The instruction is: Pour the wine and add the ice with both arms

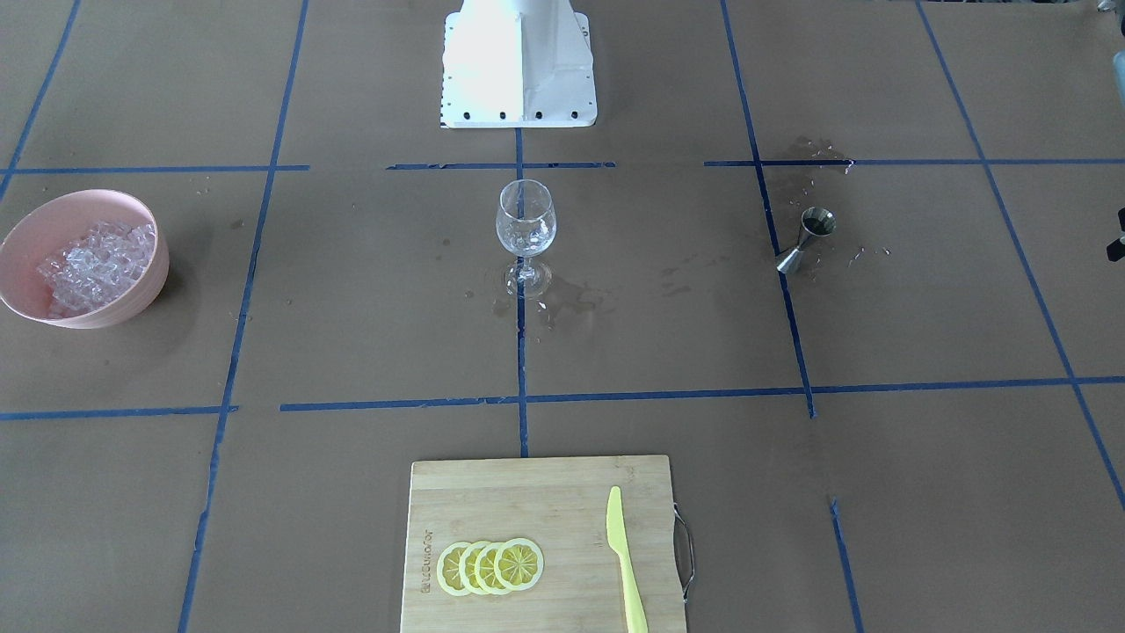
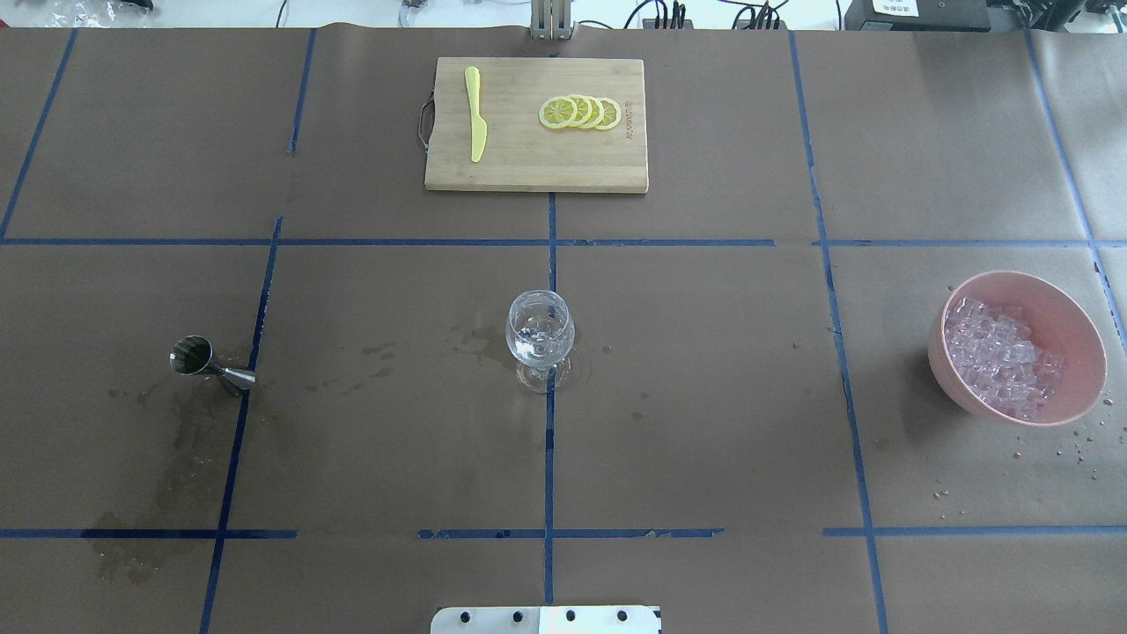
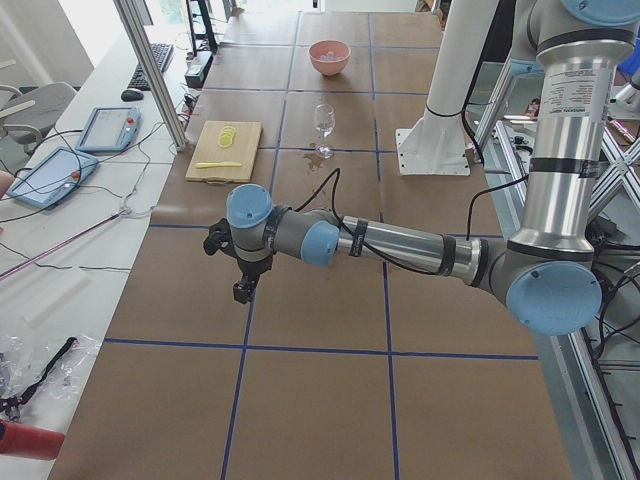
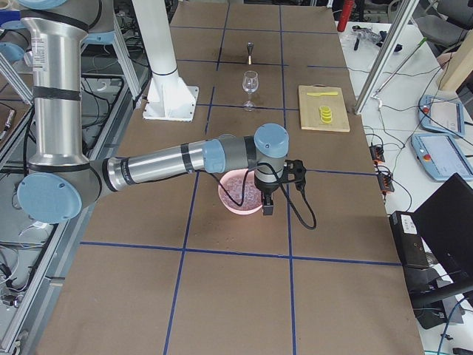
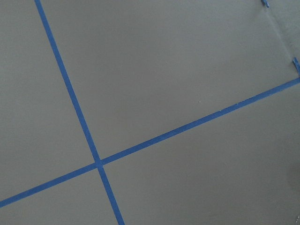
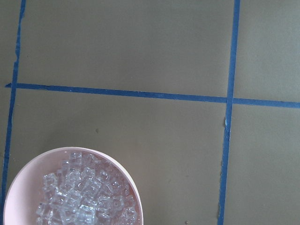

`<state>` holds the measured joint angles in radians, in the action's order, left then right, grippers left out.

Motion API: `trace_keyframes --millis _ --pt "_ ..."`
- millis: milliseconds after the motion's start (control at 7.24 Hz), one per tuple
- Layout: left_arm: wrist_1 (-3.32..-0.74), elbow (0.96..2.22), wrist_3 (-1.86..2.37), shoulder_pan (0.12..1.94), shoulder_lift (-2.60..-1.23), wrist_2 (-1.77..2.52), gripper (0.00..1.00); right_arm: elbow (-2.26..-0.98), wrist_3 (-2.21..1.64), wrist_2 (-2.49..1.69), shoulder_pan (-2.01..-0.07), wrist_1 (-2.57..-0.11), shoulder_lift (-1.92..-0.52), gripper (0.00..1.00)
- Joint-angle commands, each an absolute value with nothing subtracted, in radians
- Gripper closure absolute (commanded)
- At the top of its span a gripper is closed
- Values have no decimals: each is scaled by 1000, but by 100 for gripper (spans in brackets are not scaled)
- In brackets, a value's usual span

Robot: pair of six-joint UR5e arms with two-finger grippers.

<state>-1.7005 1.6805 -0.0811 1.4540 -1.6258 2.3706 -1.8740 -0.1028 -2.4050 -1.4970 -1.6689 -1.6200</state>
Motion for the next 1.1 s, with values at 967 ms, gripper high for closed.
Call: trace_keyframes --millis 967 --pt "-1617 1785 30 1379 -1621 2456 0 -1839 -112 -2514 -1500 -1635 -1620 0"
